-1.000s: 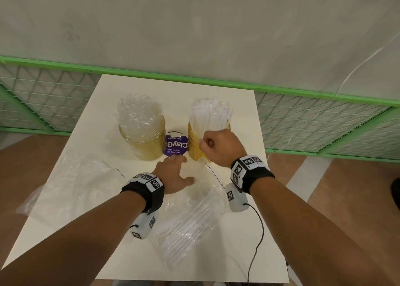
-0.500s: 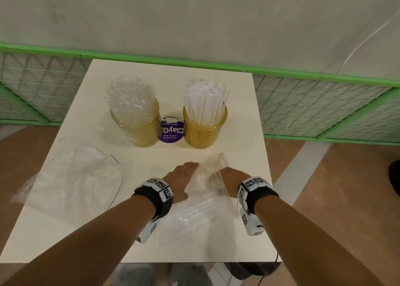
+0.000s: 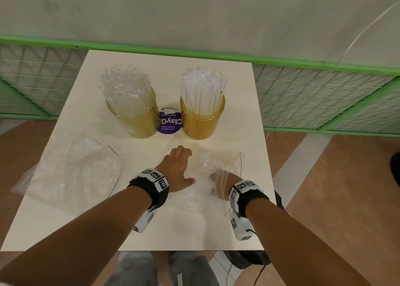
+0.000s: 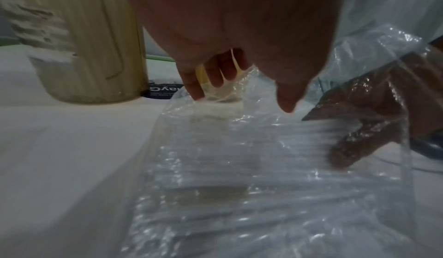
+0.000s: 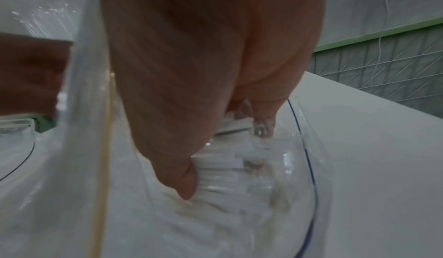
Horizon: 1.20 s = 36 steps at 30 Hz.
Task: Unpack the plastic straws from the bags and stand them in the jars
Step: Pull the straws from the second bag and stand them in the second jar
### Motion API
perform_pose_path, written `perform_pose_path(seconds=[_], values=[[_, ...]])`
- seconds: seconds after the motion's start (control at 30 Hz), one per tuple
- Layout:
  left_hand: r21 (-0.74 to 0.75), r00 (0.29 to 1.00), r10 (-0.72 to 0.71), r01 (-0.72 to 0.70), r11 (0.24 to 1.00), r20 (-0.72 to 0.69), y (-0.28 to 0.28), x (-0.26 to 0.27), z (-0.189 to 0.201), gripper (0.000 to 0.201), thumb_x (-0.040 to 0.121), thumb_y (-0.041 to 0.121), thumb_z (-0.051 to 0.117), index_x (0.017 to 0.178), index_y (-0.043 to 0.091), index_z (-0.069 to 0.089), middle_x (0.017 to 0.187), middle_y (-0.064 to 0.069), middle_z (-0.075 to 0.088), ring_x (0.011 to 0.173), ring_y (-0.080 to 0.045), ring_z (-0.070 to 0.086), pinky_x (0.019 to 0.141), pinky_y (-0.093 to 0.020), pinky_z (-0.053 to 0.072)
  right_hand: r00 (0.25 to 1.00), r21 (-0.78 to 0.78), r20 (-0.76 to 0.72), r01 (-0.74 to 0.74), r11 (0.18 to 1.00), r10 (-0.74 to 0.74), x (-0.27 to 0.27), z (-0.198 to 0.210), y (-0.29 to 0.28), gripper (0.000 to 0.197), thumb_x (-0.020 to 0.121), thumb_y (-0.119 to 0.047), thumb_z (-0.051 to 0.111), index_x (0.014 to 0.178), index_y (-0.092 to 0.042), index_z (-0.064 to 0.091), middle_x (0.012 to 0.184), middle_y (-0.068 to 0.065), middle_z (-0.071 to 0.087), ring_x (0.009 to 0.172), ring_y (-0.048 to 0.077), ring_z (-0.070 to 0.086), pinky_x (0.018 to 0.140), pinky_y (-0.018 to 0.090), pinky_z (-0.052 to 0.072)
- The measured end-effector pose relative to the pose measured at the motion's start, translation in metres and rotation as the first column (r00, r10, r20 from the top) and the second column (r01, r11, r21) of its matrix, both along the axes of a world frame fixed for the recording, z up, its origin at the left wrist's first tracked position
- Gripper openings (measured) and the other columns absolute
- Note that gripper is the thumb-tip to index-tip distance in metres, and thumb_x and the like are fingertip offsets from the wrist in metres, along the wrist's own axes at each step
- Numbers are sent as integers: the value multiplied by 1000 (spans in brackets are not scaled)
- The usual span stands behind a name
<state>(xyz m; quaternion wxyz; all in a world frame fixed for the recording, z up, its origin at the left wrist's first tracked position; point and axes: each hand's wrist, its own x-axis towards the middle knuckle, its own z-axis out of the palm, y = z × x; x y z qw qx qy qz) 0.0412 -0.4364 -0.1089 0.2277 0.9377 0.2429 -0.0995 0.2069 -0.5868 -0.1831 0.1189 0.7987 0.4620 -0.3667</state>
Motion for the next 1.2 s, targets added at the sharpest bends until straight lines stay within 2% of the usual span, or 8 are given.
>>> perform_pose_path(seconds=[0.1,0.23,0.47,0.57,0.73,0.93,1.1,1.2], values=[[-6,992,-83,82,997,-94,0,-12,-3,108,74,52,76,153,15,13,152,-4,23,139,-25,28,113,-41,33,997,-30,-11,75,997,-75,2,11,11,62,87,-28,75,143,-13,53,144,15,55,131,37,54,106,46,45],[94,976,-127,145,985,-178,3,-21,-5,110,81,42,74,157,12,0,162,-7,10,148,-26,16,120,-41,22,993,-15,-12,120,993,-120,5,9,14,57,89,-26,70,141,-11,54,142,18,56,129,39,54,105,47,45],[174,948,-13,72,982,-319,-5,-26,-13,103,87,35,70,156,15,-4,161,-6,3,146,-28,16,106,-52,37,998,70,-58,30,997,-26,-13,25,11,59,97,-47,59,146,-16,44,144,9,53,125,31,58,104,40,49],[201,945,9,60,978,-326,-9,-28,-18,99,89,33,69,156,14,-2,161,-6,5,146,-27,18,101,-50,42,997,38,-58,51,998,-49,-14,17,16,63,97,-40,64,149,-11,44,152,12,46,137,35,48,113,43,40],[217,947,25,48,975,-320,-6,-27,-20,99,89,39,68,156,13,0,160,-6,8,145,-26,21,100,-48,43,994,11,-66,92,996,-91,-14,17,19,61,89,-30,75,143,-13,53,143,16,56,130,36,55,106,46,46],[209,946,7,64,976,-325,5,-29,-18,95,88,37,70,154,12,7,158,-6,18,143,-25,26,102,-48,43,998,71,-18,64,995,-63,-6,48,17,60,94,-49,55,147,-23,44,139,9,58,119,33,62,98,42,53],[281,922,24,92,955,-386,17,-35,-8,99,88,44,66,155,8,3,162,-12,10,148,-30,17,116,-51,28,999,22,40,-20,1000,19,3,76,19,57,102,-44,48,153,-19,39,145,11,53,128,32,56,102,41,49],[279,984,-26,75,957,-175,12,-28,6,105,86,58,55,156,10,-5,164,-12,-8,152,-32,3,121,-51,14,996,18,89,-21,1000,19,7,87,22,55,102,-42,50,149,-14,46,139,13,59,123,31,61,100,41,52]])
